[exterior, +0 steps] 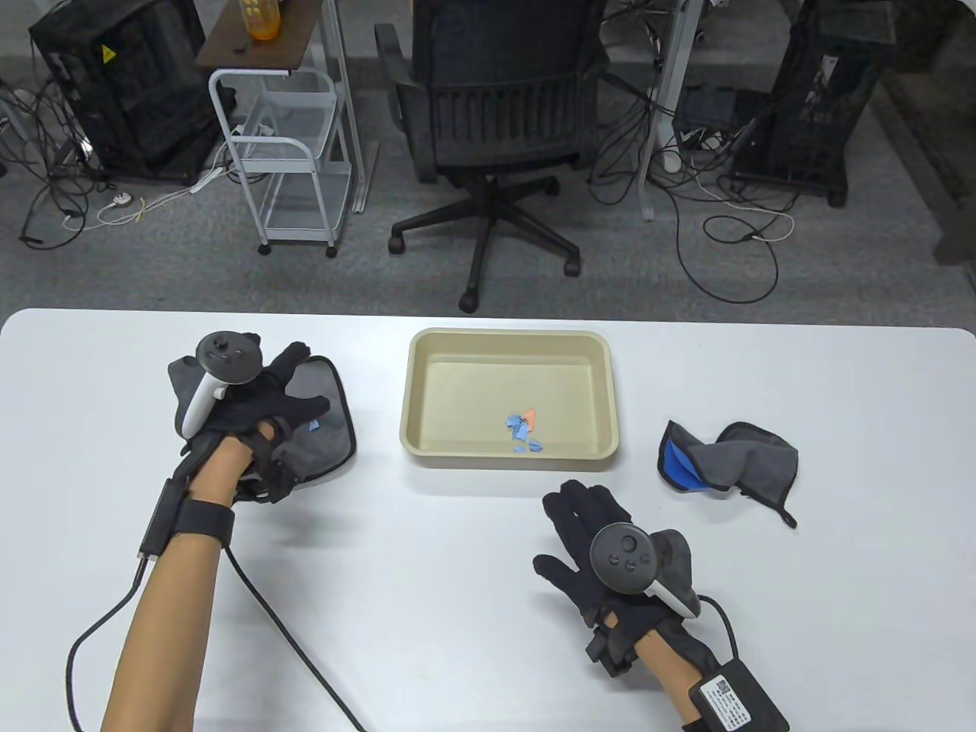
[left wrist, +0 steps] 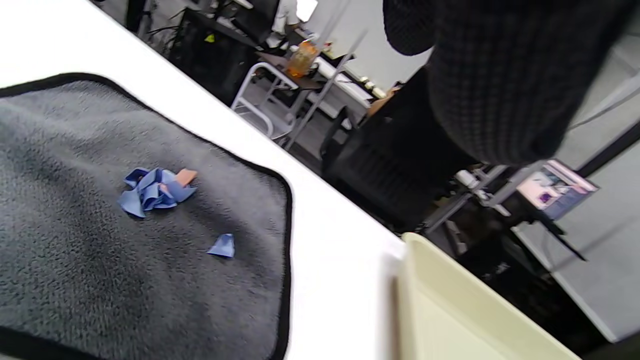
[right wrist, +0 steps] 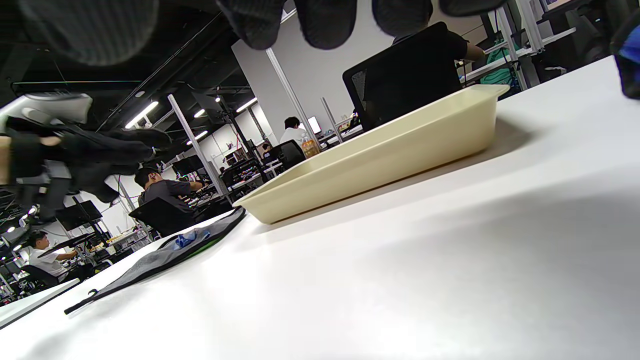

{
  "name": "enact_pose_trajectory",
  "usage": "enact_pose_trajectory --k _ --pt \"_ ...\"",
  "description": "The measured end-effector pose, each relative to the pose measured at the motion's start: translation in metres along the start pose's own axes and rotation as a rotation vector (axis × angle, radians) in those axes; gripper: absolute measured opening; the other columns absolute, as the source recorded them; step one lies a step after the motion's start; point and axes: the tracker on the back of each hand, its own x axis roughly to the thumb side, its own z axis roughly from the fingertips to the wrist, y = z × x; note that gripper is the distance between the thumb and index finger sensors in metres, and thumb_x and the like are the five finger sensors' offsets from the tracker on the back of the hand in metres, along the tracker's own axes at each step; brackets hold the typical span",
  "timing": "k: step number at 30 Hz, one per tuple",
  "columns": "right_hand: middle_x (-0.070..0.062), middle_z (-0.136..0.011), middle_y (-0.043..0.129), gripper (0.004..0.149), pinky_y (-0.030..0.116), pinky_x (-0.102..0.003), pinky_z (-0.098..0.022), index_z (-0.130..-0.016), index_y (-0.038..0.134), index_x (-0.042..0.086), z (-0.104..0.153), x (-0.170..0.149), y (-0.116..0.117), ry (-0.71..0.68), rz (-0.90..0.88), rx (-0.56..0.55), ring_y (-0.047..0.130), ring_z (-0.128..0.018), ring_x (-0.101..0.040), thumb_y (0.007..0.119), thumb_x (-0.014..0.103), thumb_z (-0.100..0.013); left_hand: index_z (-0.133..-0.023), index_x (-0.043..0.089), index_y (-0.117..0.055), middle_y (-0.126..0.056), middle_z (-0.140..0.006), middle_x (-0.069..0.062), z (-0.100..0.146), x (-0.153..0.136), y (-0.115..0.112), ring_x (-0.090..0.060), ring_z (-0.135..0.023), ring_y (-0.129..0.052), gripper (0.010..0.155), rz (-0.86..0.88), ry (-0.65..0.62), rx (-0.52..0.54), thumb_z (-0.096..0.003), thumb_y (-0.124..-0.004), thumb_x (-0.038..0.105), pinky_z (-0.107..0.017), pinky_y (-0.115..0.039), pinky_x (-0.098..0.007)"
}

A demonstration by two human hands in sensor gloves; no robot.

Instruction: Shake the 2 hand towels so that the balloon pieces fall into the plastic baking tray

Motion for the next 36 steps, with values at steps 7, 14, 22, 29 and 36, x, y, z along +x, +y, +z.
enact_pose_trajectory --k 7,14,22,29,36 --pt "-0.008 -0.118 0.040 0.077 0.043 -0.064 -0.071 -0.103 0.044 0.029 0.000 -0.001 -0.001 0.001 0.000 0.002 0.036 -0.104 -0.044 0.068 0.062 -0.037 -0.098 0.059 -0.041 0.001 -0.113 0.003 -0.052 -0.018 -0.030 -0.043 -0.109 0.007 0.084 -0.032 0.142 -0.087 -0.0295 -0.090 0.057 -0.069 -0.019 -0.087" --pt "-0.008 -0.118 0.041 0.077 0.043 -0.064 -0.071 -0.103 0.044 0.029 0.001 0.002 0.002 -0.011 0.011 0.015 0.035 -0.104 -0.045 0.068 0.062 -0.037 -0.096 0.063 -0.041 -0.001 -0.114 0.005 -0.077 -0.037 -0.070 -0.042 -0.109 0.008 0.084 -0.143 0.249 -0.182 -0.0288 -0.091 0.056 -0.069 -0.018 -0.086" --pt "-0.008 -0.118 0.041 0.077 0.043 -0.064 -0.071 -0.103 0.044 0.029 0.001 0.002 0.003 -0.010 0.009 0.024 0.036 -0.104 -0.044 0.068 0.062 -0.037 -0.093 0.067 -0.040 -0.002 -0.114 0.006 -0.083 -0.047 -0.085 -0.042 -0.110 0.004 0.083 -0.177 0.273 -0.191 -0.0277 -0.090 0.057 -0.068 -0.015 -0.085" --pt "-0.009 -0.117 0.042 0.077 0.043 -0.064 -0.071 -0.103 0.044 0.029 0.001 0.002 0.002 -0.005 0.013 0.017 0.036 -0.104 -0.045 0.068 0.062 -0.037 -0.094 0.067 -0.034 0.001 -0.113 0.005 -0.068 -0.048 -0.091 -0.044 -0.109 0.003 0.084 -0.237 0.251 -0.225 -0.0281 -0.087 0.061 -0.067 -0.019 -0.086" --pt "-0.009 -0.117 0.043 0.077 0.043 -0.064 -0.071 -0.102 0.045 0.029 0.001 0.000 0.000 0.004 0.020 0.013 0.037 -0.104 -0.044 0.068 0.062 -0.037 -0.094 0.067 -0.026 0.005 -0.111 0.004 -0.027 -0.044 -0.108 -0.048 -0.106 0.004 0.086 -0.327 0.184 -0.309 -0.0289 -0.083 0.064 -0.063 -0.023 -0.086"
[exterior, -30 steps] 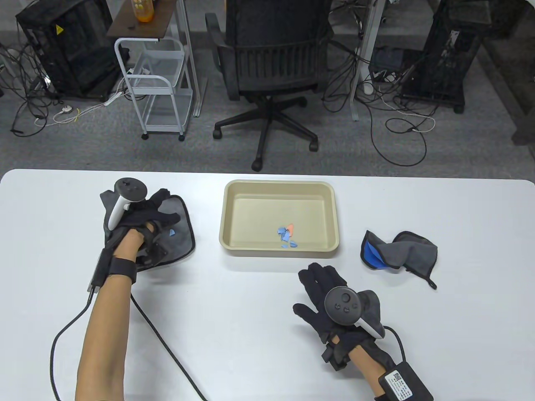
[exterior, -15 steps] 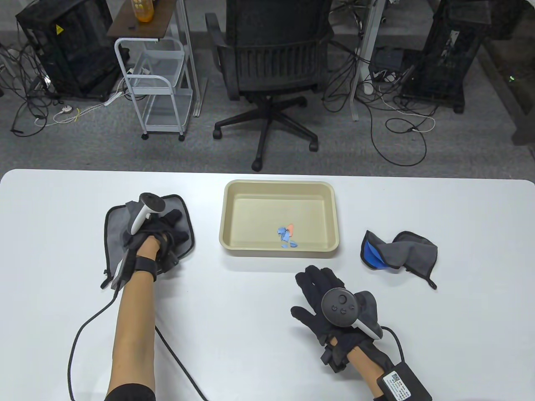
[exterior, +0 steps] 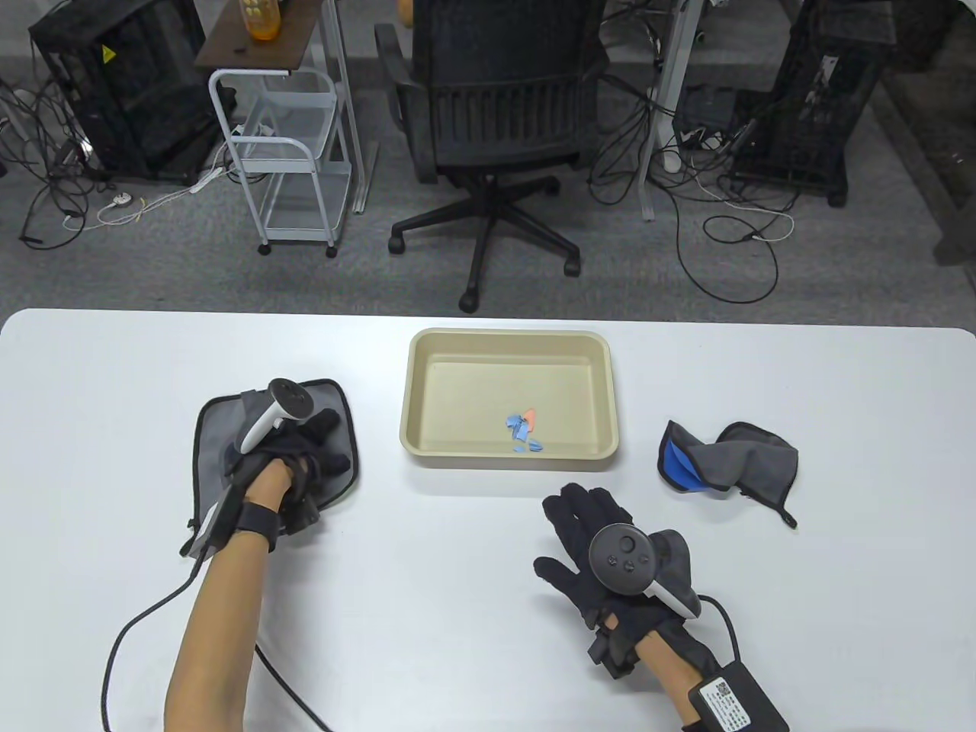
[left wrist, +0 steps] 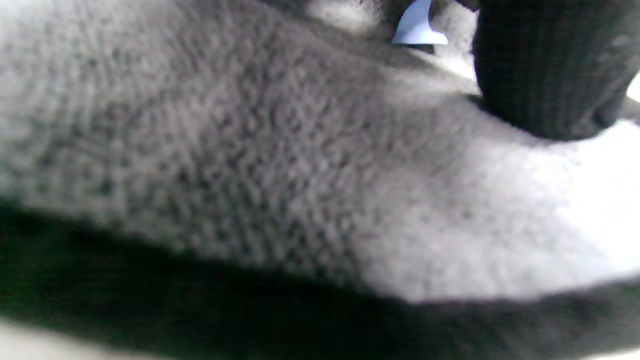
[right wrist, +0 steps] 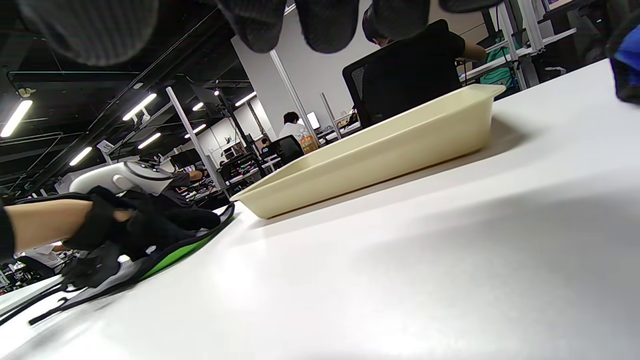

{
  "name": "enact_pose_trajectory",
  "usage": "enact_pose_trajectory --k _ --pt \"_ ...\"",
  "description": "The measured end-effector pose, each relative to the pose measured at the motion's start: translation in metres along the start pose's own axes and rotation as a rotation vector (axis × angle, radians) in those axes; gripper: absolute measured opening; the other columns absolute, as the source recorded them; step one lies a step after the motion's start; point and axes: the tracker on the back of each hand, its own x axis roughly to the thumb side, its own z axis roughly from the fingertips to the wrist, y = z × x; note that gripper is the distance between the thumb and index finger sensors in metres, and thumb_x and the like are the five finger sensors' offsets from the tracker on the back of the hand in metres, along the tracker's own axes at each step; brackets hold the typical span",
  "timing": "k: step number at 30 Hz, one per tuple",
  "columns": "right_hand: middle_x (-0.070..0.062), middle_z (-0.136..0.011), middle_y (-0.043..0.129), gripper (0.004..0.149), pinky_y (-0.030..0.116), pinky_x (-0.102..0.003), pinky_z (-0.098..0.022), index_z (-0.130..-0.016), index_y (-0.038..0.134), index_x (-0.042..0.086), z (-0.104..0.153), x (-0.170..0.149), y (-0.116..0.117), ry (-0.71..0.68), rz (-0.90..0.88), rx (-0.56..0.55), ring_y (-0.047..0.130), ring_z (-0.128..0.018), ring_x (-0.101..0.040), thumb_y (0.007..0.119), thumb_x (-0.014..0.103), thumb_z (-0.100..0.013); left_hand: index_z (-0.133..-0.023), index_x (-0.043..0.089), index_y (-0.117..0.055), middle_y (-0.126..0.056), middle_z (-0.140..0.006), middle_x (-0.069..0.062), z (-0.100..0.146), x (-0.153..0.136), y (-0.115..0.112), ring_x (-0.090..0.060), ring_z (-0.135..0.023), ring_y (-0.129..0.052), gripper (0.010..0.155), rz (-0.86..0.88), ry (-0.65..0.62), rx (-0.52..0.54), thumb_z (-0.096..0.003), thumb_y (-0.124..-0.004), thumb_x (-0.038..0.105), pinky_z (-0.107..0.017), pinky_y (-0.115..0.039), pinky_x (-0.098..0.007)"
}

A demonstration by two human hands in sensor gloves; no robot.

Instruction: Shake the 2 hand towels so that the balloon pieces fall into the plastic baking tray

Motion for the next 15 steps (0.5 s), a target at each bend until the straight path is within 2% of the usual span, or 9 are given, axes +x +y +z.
enact_pose_trajectory --k 6,15 --pt "-0.009 -0.117 0.042 0.077 0.043 -0.064 -0.071 -0.102 0.045 0.029 0.000 -0.002 -0.005 0.003 -0.004 -0.014 0.037 -0.104 -0.044 0.068 0.062 -0.037 -0.093 0.067 -0.020 0.011 -0.108 0.002 0.035 0.005 -0.029 -0.049 -0.103 0.007 0.087 -0.060 -0.032 -0.064 -0.0300 -0.079 0.067 -0.062 -0.021 -0.087" --pt "-0.009 -0.117 0.043 0.077 0.043 -0.064 -0.071 -0.102 0.045 0.029 0.000 -0.003 -0.008 0.002 0.005 -0.023 0.037 -0.104 -0.045 0.068 0.062 -0.037 -0.092 0.066 -0.014 0.015 -0.106 0.001 0.086 0.029 -0.075 -0.051 -0.101 0.011 0.087 -0.097 -0.070 -0.095 -0.0320 -0.077 0.064 -0.061 -0.020 -0.088"
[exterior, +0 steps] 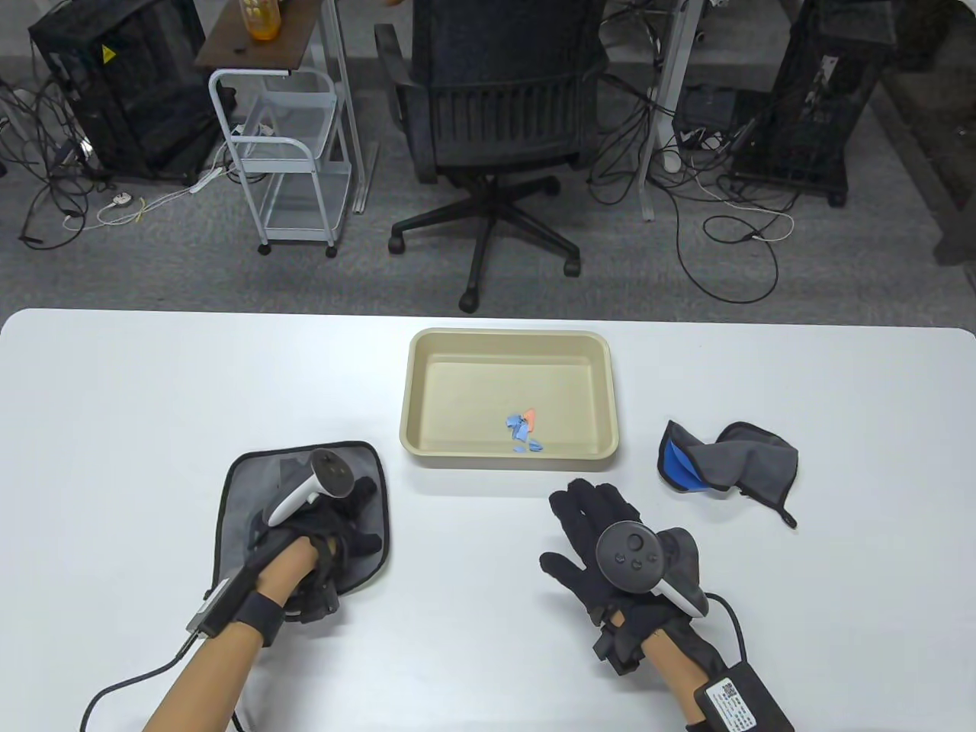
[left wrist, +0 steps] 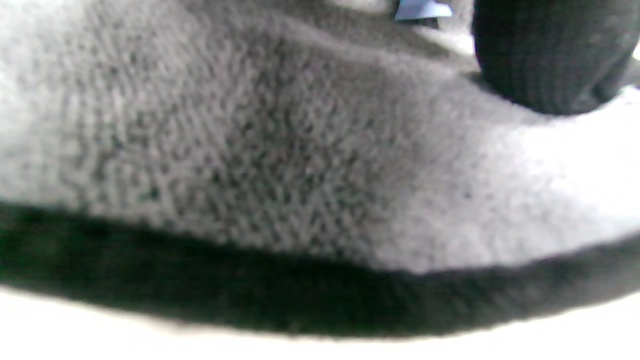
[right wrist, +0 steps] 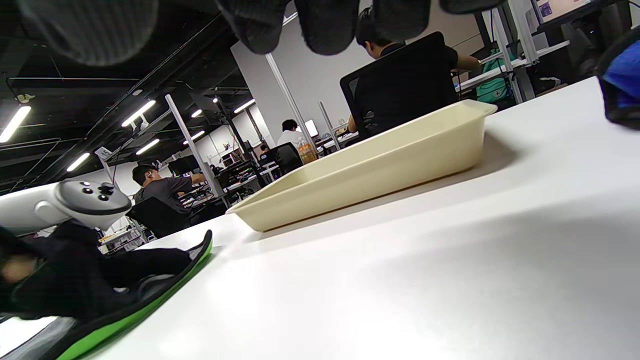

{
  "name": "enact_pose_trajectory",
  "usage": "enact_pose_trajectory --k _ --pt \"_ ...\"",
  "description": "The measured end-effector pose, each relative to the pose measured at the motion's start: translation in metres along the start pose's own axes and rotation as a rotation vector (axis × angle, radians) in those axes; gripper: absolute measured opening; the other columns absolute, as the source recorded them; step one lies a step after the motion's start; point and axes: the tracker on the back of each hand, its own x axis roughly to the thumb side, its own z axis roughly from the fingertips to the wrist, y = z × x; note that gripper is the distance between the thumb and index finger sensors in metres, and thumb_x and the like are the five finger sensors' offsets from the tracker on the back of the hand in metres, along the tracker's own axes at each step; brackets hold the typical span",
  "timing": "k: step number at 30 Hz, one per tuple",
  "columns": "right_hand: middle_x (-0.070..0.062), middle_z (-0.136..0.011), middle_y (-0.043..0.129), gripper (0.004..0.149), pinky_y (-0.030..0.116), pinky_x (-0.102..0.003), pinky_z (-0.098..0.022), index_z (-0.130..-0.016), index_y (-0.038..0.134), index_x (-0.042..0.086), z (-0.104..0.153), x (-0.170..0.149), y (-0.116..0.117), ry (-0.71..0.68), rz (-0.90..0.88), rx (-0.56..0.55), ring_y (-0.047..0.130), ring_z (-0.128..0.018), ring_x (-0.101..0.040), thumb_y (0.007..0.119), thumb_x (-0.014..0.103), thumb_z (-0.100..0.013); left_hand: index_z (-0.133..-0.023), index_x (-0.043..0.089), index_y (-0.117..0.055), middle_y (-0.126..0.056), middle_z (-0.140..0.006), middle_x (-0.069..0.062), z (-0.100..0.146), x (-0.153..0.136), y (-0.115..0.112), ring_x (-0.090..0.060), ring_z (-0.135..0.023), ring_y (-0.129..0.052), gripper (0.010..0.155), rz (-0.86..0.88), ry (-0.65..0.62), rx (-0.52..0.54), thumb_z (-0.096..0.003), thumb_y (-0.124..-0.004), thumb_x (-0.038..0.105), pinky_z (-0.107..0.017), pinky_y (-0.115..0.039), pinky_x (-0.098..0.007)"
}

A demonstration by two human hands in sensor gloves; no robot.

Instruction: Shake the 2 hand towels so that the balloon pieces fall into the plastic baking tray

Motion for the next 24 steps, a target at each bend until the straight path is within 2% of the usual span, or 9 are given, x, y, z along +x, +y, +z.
enact_pose_trajectory --k 7,12,18,24 --pt "-0.009 -0.117 0.043 0.077 0.043 -0.064 -0.071 -0.102 0.046 0.029 0.000 -0.005 -0.005 0.013 -0.009 -0.010 0.037 -0.104 -0.045 0.068 0.062 -0.037 -0.091 0.067 -0.012 0.017 -0.106 0.000 0.026 0.040 -0.032 -0.052 -0.100 0.014 0.087 -0.029 -0.026 -0.038 -0.0327 -0.076 0.064 -0.061 -0.019 -0.088" --pt "-0.009 -0.117 0.043 0.077 0.043 -0.064 -0.071 -0.103 0.046 0.029 0.001 -0.008 -0.007 0.020 -0.010 -0.018 0.037 -0.104 -0.045 0.068 0.062 -0.037 -0.091 0.067 -0.010 0.019 -0.105 0.000 0.040 0.078 -0.053 -0.054 -0.099 0.014 0.088 -0.067 -0.055 -0.055 -0.0329 -0.075 0.064 -0.060 -0.019 -0.089" --pt "-0.009 -0.117 0.043 0.077 0.043 -0.064 -0.071 -0.102 0.046 0.029 0.001 -0.010 -0.008 0.030 0.007 -0.018 0.037 -0.104 -0.045 0.067 0.062 -0.037 -0.091 0.066 -0.009 0.019 -0.105 -0.001 0.048 0.130 -0.072 -0.054 -0.099 0.014 0.088 -0.096 -0.089 -0.052 -0.0325 -0.074 0.065 -0.059 -0.019 -0.089" --pt "-0.009 -0.117 0.043 0.077 0.043 -0.065 -0.071 -0.102 0.046 0.029 0.001 -0.013 -0.011 0.040 0.004 -0.026 0.037 -0.104 -0.045 0.068 0.062 -0.037 -0.092 0.065 -0.009 0.018 -0.105 -0.002 0.051 0.169 -0.083 -0.055 -0.099 0.013 0.088 -0.108 -0.107 -0.041 -0.0324 -0.073 0.065 -0.059 -0.019 -0.090"
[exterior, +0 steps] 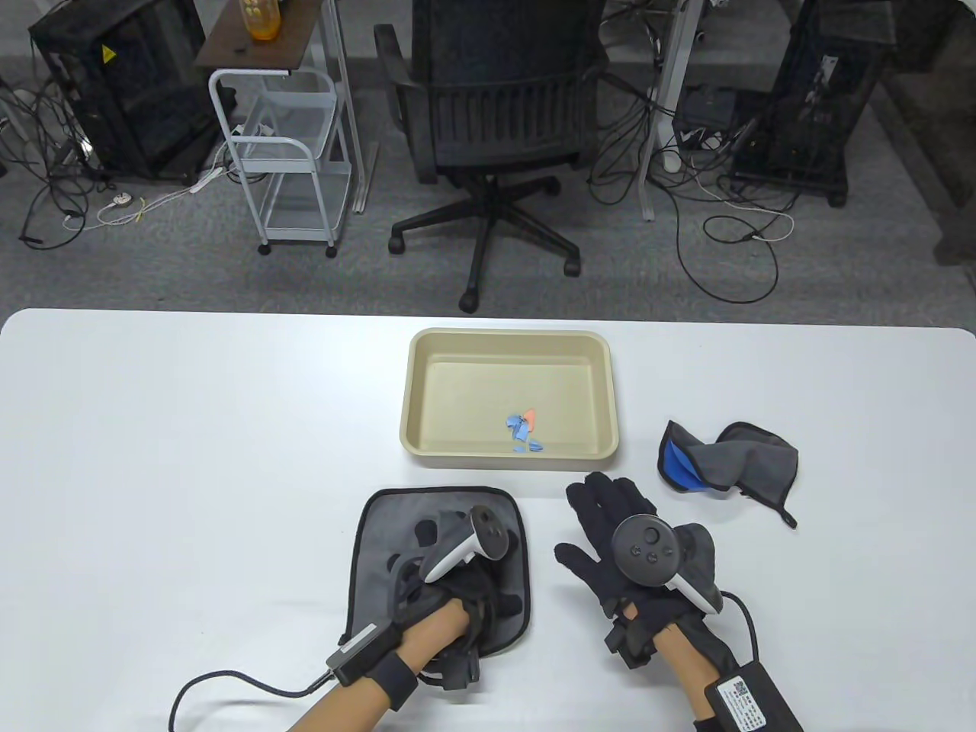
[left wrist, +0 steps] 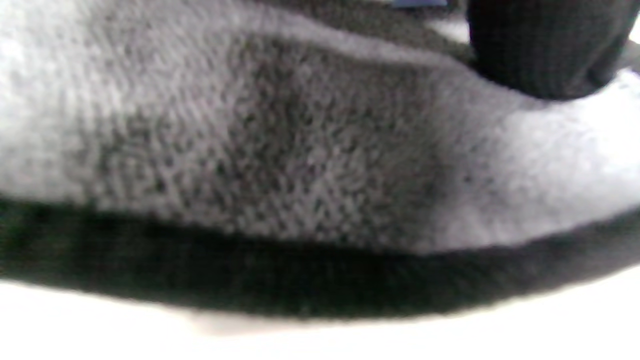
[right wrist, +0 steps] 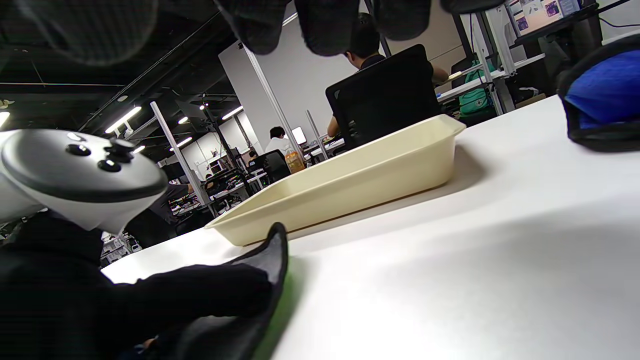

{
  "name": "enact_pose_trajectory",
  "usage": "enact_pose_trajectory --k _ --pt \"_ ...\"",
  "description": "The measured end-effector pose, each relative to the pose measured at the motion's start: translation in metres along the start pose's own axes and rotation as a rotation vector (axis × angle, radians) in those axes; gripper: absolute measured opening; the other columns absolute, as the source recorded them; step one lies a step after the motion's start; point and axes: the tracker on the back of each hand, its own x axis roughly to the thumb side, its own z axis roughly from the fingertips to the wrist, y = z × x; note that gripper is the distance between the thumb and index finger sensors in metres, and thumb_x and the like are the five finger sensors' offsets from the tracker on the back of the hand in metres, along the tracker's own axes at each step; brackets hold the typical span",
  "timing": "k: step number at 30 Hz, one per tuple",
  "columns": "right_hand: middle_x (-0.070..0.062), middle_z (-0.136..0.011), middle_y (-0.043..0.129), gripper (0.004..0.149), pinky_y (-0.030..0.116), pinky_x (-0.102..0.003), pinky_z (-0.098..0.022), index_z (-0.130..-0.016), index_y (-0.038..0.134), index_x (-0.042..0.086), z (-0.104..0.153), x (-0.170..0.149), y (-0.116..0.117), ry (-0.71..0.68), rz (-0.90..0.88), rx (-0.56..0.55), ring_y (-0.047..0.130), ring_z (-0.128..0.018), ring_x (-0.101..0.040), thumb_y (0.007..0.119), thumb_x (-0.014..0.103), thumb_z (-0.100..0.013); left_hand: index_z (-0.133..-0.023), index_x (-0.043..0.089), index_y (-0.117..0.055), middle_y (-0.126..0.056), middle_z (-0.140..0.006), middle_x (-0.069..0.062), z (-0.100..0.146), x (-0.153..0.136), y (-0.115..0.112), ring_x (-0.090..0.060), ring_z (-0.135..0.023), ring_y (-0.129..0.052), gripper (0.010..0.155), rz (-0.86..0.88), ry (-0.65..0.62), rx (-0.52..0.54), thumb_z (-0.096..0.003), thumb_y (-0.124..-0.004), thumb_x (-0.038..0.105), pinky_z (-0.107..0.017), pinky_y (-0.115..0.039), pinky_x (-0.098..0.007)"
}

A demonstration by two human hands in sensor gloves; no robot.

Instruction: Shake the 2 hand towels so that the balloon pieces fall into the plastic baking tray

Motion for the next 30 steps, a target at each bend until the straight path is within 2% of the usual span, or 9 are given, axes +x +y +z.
enact_pose_trajectory --k 8,11,15,18,22,23,26,30 --pt "-0.009 -0.117 0.043 0.077 0.043 -0.065 -0.071 -0.103 0.046 0.029 0.000 -0.002 -0.003 0.007 -0.001 -0.003 0.038 -0.104 -0.045 0.067 0.062 -0.037 -0.093 0.064 -0.013 0.012 -0.107 -0.002 -0.003 0.029 0.004 -0.055 -0.101 0.007 0.085 -0.014 -0.012 0.017 -0.0326 -0.073 0.066 -0.061 -0.024 -0.088" --pt "-0.008 -0.117 0.044 0.077 0.043 -0.065 -0.071 -0.103 0.046 0.029 0.000 -0.003 -0.007 0.008 -0.014 -0.015 0.037 -0.104 -0.045 0.067 0.062 -0.037 -0.094 0.063 -0.016 0.008 -0.109 -0.004 0.004 0.025 0.015 -0.053 -0.103 0.002 0.085 0.065 -0.058 0.016 -0.0321 -0.074 0.065 -0.063 -0.028 -0.086" --pt "-0.008 -0.117 0.044 0.077 0.044 -0.065 -0.071 -0.103 0.046 0.029 0.001 -0.006 -0.012 0.014 -0.032 -0.032 0.038 -0.104 -0.045 0.067 0.063 -0.037 -0.095 0.062 -0.021 0.003 -0.110 -0.002 0.028 0.009 0.040 -0.047 -0.106 -0.002 0.084 0.148 -0.138 0.030 -0.0332 -0.078 0.060 -0.065 -0.029 -0.084" --pt "-0.009 -0.117 0.044 0.077 0.043 -0.065 -0.071 -0.103 0.046 0.029 0.001 -0.007 -0.013 0.018 -0.038 -0.030 0.038 -0.104 -0.045 0.067 0.063 -0.037 -0.095 0.061 -0.025 -0.002 -0.111 -0.002 0.051 -0.015 0.063 -0.041 -0.109 -0.008 0.082 0.205 -0.207 0.091 -0.0341 -0.080 0.056 -0.071 -0.030 -0.077" --pt "-0.009 -0.117 0.044 0.077 0.044 -0.064 -0.071 -0.102 0.046 0.029 0.002 -0.006 -0.013 0.011 -0.032 -0.033 0.038 -0.104 -0.045 0.067 0.063 -0.037 -0.097 0.057 -0.030 -0.011 -0.112 -0.003 0.059 -0.063 0.088 -0.038 -0.107 -0.023 0.083 0.253 -0.168 0.269 -0.0341 -0.083 0.050 -0.073 -0.037 -0.068" --pt "-0.009 -0.117 0.044 0.077 0.044 -0.064 -0.071 -0.102 0.047 0.029 0.001 -0.006 -0.012 0.009 -0.032 -0.031 0.038 -0.104 -0.045 0.067 0.063 -0.037 -0.097 0.056 -0.031 -0.013 -0.111 -0.003 0.056 -0.080 0.093 -0.038 -0.104 -0.028 0.084 0.265 -0.127 0.323 -0.0337 -0.084 0.050 -0.073 -0.039 -0.064" --pt "-0.009 -0.117 0.044 0.077 0.044 -0.064 -0.071 -0.102 0.046 0.029 0.001 -0.005 -0.010 0.009 -0.023 -0.023 0.038 -0.104 -0.045 0.067 0.063 -0.037 -0.100 0.050 -0.032 -0.018 -0.109 -0.003 0.039 -0.120 0.093 -0.038 -0.096 -0.037 0.088 0.331 0.013 0.377 -0.0315 -0.087 0.049 -0.071 -0.042 -0.058" --pt "-0.008 -0.117 0.044 0.077 0.044 -0.064 -0.071 -0.102 0.047 0.029 0.001 -0.006 -0.009 0.014 -0.022 -0.018 0.039 -0.104 -0.045 0.067 0.063 -0.037 -0.102 0.045 -0.032 -0.020 -0.107 -0.003 0.012 -0.151 0.073 -0.038 -0.090 -0.041 0.092 0.407 0.088 0.320 -0.0289 -0.088 0.053 -0.067 -0.044 -0.056"
